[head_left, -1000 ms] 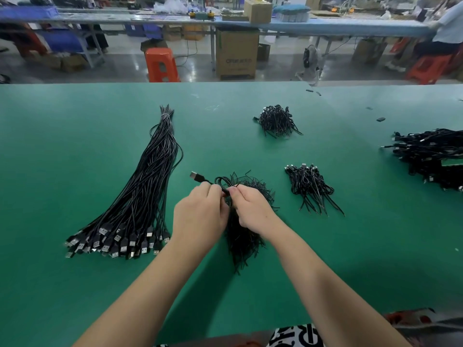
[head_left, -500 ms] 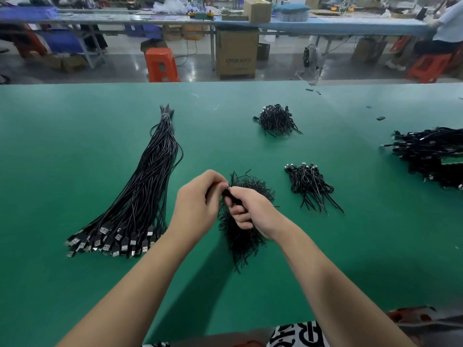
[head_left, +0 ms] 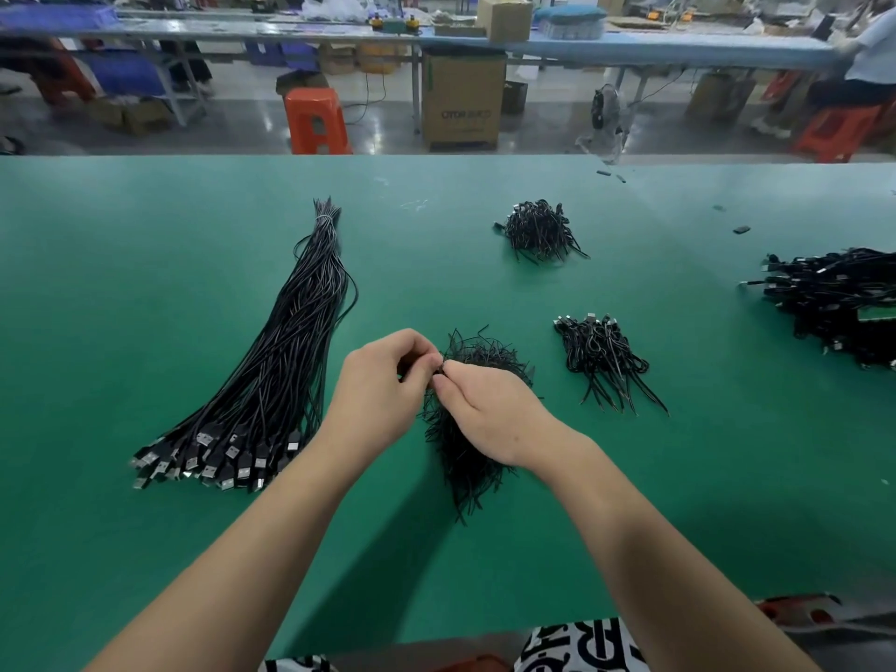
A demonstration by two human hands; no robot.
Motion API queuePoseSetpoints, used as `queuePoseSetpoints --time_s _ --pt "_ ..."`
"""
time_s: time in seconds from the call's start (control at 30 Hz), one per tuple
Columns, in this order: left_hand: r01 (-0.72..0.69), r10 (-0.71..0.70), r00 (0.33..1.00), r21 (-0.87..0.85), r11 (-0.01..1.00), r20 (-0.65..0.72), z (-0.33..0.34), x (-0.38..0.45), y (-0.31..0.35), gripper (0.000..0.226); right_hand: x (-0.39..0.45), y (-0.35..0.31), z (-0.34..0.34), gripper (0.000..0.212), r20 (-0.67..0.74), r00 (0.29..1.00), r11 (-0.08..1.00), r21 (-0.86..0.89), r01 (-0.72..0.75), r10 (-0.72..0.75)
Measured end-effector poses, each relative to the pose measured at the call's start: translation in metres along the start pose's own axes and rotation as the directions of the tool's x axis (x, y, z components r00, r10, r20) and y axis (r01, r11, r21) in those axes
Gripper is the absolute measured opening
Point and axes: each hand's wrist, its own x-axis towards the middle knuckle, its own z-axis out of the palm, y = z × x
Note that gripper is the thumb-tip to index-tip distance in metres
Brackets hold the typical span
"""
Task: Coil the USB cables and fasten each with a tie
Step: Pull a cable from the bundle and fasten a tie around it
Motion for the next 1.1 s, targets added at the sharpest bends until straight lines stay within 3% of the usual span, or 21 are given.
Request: queuePoseSetpoints --time_s 0.17,0.23,0.33,0.4,0.57,0.77,1.0,1.1 --pt "0.056 -0.055 0.997 -0.012 0.998 0.063 -0.003 0.002 -0.003 0.014 0.000 0.000 0.003 0.024 -0.010 1.000 0.999 -0.052 -0.001 0.000" --pt "0.083 -0.083 0.996 0.002 0.997 0.014 -0.004 0.003 -0.004 0.013 0.000 0.002 0.005 0.024 -0.015 1.000 0.996 -0.087 -0.006 0.005" --pt "0.050 -0.045 0.997 0.075 0.996 -0.068 -0.006 0.001 -0.005 0.026 0.001 0.005 0.007 0.030 -0.031 0.999 0.990 -0.138 -0.021 0.017" --pt "0.004 -0.001 1.000 0.109 0.994 -0.026 -0.007 -0.002 -0.002 0.032 0.002 0.004 0.008 0.027 -0.044 0.999 0.986 -0.165 -0.026 0.019" --pt "-0.012 0.005 0.999 0.222 0.975 0.032 -0.005 -0.003 0.002 0.009 0.005 0.005 0.014 0.027 -0.106 0.994 0.945 -0.327 -0.019 -0.017" --pt "0.081 -0.085 0.996 0.194 0.978 0.011 0.005 -0.002 0.000 0.008 0.009 0.008 0.025 0.024 -0.144 0.987 0.902 -0.432 0.000 -0.069" --pt "0.231 -0.229 0.972 -0.024 0.973 0.050 0.013 0.001 -0.010 0.019 0.011 0.012 0.033 0.020 -0.158 0.984 0.887 -0.462 0.003 -0.086" --pt "0.226 -0.233 0.969 0.083 0.971 0.086 0.014 0.002 -0.014 0.021 0.011 0.015 0.038 0.015 -0.104 0.992 0.856 -0.516 0.008 -0.072"
